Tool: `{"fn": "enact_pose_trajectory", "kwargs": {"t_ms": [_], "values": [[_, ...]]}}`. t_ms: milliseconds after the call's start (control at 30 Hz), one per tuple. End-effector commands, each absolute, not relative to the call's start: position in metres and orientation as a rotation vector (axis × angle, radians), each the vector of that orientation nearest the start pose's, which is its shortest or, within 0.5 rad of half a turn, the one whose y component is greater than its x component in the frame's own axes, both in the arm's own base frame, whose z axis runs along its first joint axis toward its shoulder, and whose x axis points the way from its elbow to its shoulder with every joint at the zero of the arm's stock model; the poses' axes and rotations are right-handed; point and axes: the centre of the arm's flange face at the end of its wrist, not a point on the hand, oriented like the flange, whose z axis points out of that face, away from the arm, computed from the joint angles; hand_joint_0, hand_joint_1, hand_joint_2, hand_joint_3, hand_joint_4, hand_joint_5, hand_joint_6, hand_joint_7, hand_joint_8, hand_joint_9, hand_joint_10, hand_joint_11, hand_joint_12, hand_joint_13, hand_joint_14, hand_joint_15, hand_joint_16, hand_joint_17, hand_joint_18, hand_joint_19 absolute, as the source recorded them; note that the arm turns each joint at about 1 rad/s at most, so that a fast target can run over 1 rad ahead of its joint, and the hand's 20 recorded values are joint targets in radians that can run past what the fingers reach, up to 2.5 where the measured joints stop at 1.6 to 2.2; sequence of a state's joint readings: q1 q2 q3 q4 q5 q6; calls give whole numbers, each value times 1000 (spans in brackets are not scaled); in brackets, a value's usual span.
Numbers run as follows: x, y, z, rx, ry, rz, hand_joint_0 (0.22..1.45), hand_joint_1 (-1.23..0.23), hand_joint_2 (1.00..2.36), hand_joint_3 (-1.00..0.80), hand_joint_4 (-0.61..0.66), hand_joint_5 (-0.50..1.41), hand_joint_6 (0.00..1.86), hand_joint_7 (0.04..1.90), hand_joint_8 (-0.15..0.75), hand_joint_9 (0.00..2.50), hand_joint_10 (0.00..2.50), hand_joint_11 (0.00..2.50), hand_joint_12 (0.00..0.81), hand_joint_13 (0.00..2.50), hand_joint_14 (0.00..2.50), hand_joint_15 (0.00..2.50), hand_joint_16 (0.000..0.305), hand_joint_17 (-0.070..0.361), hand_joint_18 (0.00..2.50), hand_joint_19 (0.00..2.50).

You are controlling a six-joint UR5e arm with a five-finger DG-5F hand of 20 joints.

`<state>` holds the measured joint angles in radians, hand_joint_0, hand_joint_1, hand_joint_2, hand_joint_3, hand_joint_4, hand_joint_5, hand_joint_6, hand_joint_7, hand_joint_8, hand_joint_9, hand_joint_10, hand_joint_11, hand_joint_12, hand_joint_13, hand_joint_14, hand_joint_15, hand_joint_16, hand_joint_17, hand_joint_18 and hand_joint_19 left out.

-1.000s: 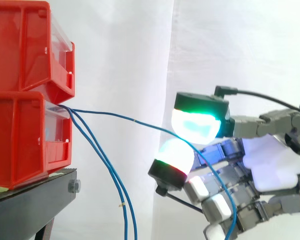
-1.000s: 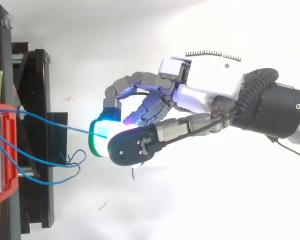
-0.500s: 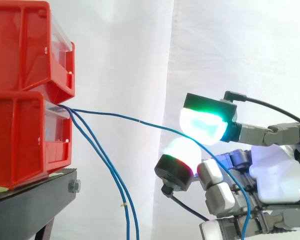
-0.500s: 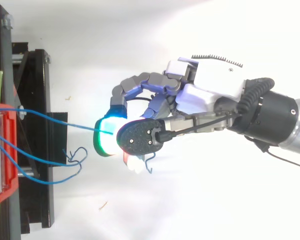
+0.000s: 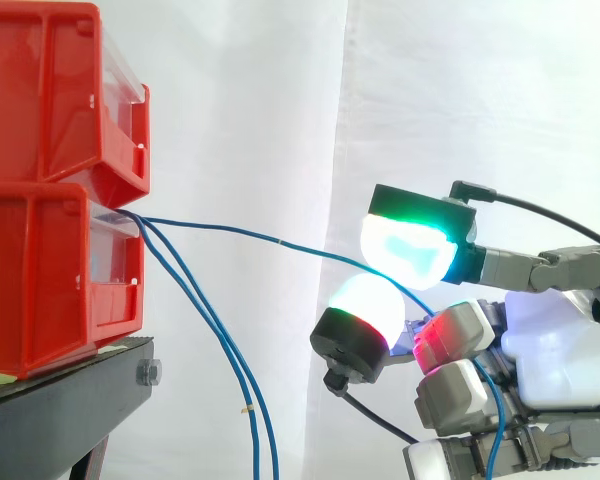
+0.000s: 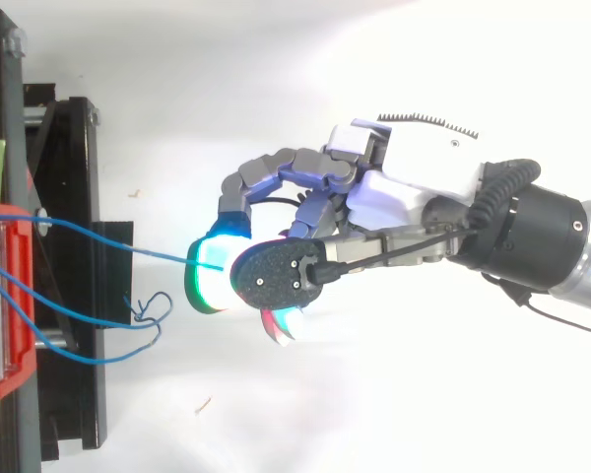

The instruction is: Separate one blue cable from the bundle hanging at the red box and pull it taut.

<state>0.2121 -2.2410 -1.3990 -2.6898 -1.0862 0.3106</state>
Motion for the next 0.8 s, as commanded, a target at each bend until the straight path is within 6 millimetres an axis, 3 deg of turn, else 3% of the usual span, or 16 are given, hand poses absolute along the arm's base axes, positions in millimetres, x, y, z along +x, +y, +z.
{"fn": "enact_pose_trajectory", "kwargs": {"t_ms": [0,333,567,700,767], "values": [[714,-31,204,1527,860,1178,687,-612,1014,-344,158,-228,885,1023,418,1318,23,999,408,1226,27,857,41,91,881,510],[713,-32,205,1502,880,1144,641,-695,1026,-129,84,-183,874,1170,395,1317,26,1115,409,1209,28,889,41,93,871,555],[713,-34,205,1470,895,1076,629,-655,1019,-263,142,-179,848,1161,390,1313,25,1097,412,1203,26,877,44,98,871,591],[713,-35,206,1465,890,1062,634,-672,1023,-187,99,-182,851,1237,384,1281,27,1151,414,1181,27,878,44,100,872,601],[713,-36,205,1463,892,1053,650,-699,1022,-183,69,-194,878,1159,371,1244,26,1191,402,1164,27,882,45,101,870,610]]}}
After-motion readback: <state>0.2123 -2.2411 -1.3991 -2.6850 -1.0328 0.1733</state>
